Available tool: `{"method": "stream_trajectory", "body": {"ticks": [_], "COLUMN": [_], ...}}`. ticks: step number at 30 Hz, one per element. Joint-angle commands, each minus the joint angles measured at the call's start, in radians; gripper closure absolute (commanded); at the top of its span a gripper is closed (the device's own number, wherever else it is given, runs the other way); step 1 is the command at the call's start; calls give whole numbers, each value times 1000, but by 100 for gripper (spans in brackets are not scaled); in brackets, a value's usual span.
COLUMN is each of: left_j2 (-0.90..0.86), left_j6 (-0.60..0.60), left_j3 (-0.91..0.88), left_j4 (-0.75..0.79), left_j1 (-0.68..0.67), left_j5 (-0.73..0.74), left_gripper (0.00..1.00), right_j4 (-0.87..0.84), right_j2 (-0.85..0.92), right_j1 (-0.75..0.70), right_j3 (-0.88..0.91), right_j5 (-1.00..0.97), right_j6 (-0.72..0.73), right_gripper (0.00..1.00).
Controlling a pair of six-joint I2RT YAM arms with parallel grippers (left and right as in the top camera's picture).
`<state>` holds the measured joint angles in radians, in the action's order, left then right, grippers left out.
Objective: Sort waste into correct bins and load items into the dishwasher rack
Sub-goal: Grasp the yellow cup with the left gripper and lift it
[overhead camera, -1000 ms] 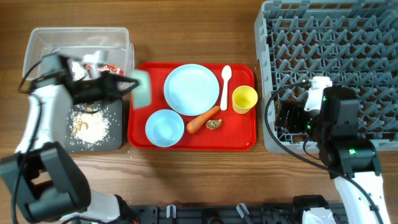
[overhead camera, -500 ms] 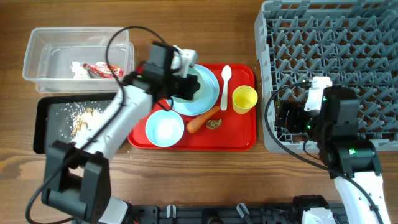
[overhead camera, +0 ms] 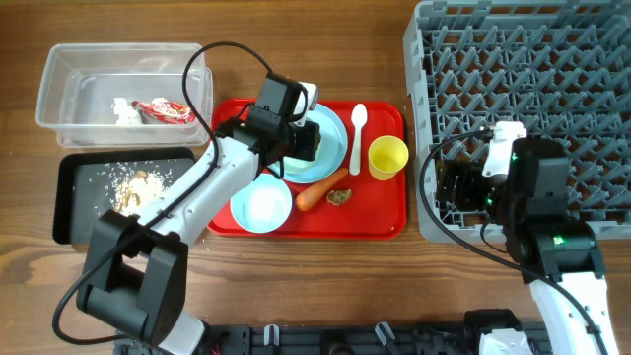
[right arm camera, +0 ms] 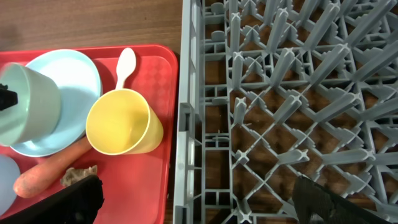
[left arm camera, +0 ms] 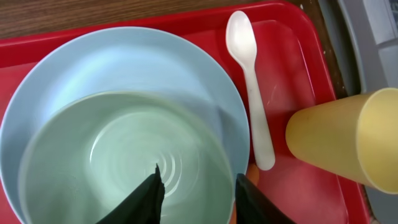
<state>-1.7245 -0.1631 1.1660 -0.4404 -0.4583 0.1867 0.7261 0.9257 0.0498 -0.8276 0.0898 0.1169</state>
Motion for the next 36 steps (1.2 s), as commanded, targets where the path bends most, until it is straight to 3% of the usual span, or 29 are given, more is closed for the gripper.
{"method": "stream_trajectory", "body": {"ticks": [1, 4, 12, 17, 21, 29, 33, 35, 36], "left_j2": [51, 102, 104, 51, 4, -80, -122, -136, -139], "left_j6": [-3, -10, -111, -111, -111, -111, -111, -111, -111], "left_j3": [10, 31, 32, 32, 32, 32, 32, 32, 32], "left_j4": [5, 18, 146, 209, 224, 221, 220, 220, 220], "left_j1": [-1, -1, -23, -89, -138, -194, -214, -218, -219], "left_j5": [55, 105, 240, 222, 154, 48, 47, 47, 47], "left_gripper": [47, 42, 40, 34, 33, 34, 37, 46, 56], "right_j4": [1, 1, 1, 13, 42, 47, 47, 47, 48], "right_j2": [1, 1, 1, 0, -1, -1, 0, 0, 0], "right_j1": [2, 2, 2, 2, 2, 2, 2, 2, 2], "right_j3": [-26, -26, -26, -26, -26, -26, -26, -26, -26], "right_j5": [15, 15, 15, 13, -83, -117, -117, -117, -117], "right_j6": [18, 18, 25, 25, 97, 100, 100, 100, 100], "right_gripper": [0, 0, 0, 0, 0, 0, 0, 0, 0]}}
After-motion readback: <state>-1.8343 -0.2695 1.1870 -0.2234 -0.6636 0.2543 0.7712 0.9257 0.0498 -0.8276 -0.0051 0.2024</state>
